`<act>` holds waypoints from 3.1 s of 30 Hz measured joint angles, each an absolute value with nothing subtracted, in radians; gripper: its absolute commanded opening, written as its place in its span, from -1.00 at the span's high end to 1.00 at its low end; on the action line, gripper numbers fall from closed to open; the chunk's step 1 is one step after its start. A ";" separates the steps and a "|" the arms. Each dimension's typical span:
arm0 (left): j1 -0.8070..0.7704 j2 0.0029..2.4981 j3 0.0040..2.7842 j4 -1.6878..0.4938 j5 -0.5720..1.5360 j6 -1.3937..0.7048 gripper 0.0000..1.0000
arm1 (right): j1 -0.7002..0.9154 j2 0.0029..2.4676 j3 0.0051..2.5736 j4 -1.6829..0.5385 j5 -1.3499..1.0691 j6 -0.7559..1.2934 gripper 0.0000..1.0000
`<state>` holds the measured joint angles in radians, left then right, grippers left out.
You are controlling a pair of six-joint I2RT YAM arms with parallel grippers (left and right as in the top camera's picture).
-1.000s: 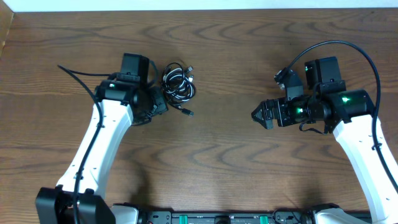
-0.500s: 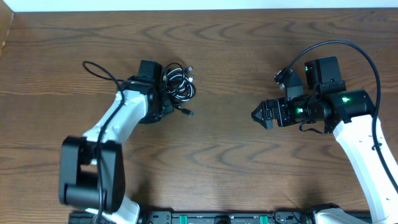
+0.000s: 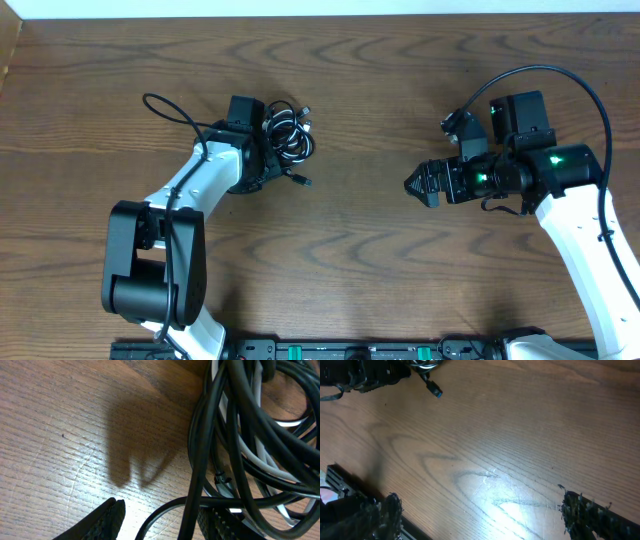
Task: Untangle cables
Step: 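Lower the left gripper onto the cable bundle's left side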
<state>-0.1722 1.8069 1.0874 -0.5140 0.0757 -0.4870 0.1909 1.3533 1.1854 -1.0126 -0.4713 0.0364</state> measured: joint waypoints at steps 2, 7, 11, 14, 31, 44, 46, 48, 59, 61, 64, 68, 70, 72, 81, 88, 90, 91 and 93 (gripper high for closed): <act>-0.172 1.806 1.087 -0.513 0.076 -0.466 -0.04 | 0.191 1.353 1.185 -1.013 -0.471 0.036 -0.99; -0.172 1.783 1.087 -0.513 0.076 -0.424 0.22 | 0.191 1.353 1.185 -1.013 -0.471 0.036 -0.98; -0.172 1.702 1.087 -0.512 0.075 -0.409 0.52 | 0.191 1.353 1.185 -1.013 -0.471 0.036 -0.99; -0.172 1.645 1.088 -0.511 0.075 -0.407 0.71 | 0.191 1.353 1.185 -1.013 -0.471 0.036 -0.99; -0.172 1.713 1.089 -0.561 0.131 -0.408 0.85 | 0.191 1.353 1.185 -1.013 -0.471 0.036 -0.98; -0.174 1.713 1.089 -0.926 0.225 -0.411 0.85 | 0.191 1.353 1.185 -1.013 -0.471 0.036 -0.99; -0.174 1.713 1.089 -0.986 0.244 -0.408 0.85 | 0.191 1.353 1.185 -1.013 -0.471 0.036 -0.98; -0.174 1.713 1.089 -1.029 0.278 -0.390 0.85 | 0.191 1.353 1.185 -1.013 -0.471 0.036 -0.99; -0.174 1.713 1.089 -1.249 0.418 -0.298 0.85 | 0.191 1.353 1.185 -1.013 -0.471 0.036 -0.98; -0.174 1.713 1.089 -1.249 0.421 -0.292 0.66 | 0.191 1.353 1.185 -1.013 -0.471 0.036 -0.99; -0.174 1.713 1.089 -1.210 0.419 -0.287 -0.33 | 0.191 1.353 1.185 -1.013 -0.471 0.036 -0.99; -0.174 1.713 1.089 -1.115 0.383 -0.284 -0.57 | 0.191 1.353 1.185 -1.013 -0.471 0.036 -0.98; -0.174 1.713 1.089 -1.078 0.353 -0.284 -0.56 | 0.191 1.353 1.185 -1.013 -0.471 0.036 -0.99; -0.174 1.713 1.089 -1.036 0.325 -0.284 -0.56 | 0.191 1.353 1.185 -1.013 -0.471 0.036 -0.99; -0.174 1.713 1.089 -0.712 0.215 -0.282 -0.26 | 0.191 1.353 1.185 -1.012 -0.471 0.036 -0.99; -0.174 1.713 1.089 -0.587 0.091 -0.283 0.03 | 0.191 1.353 1.185 -1.013 -0.471 0.036 -0.99; -0.174 1.713 1.089 -0.573 0.075 -0.283 0.03 | 0.191 1.353 1.185 -1.013 -0.471 0.036 -0.98; -0.174 1.713 1.089 -0.570 0.069 -0.283 0.03 | 0.191 1.353 1.185 -1.013 -0.471 0.036 -0.99; -0.174 1.713 1.089 -0.568 0.063 -0.283 0.03 | 0.191 1.353 1.185 -1.013 -0.471 0.036 -0.98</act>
<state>-0.1741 1.7130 1.0889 -0.5682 0.0628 -0.2829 0.1909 1.3533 1.1854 -1.0126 -0.4713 0.0364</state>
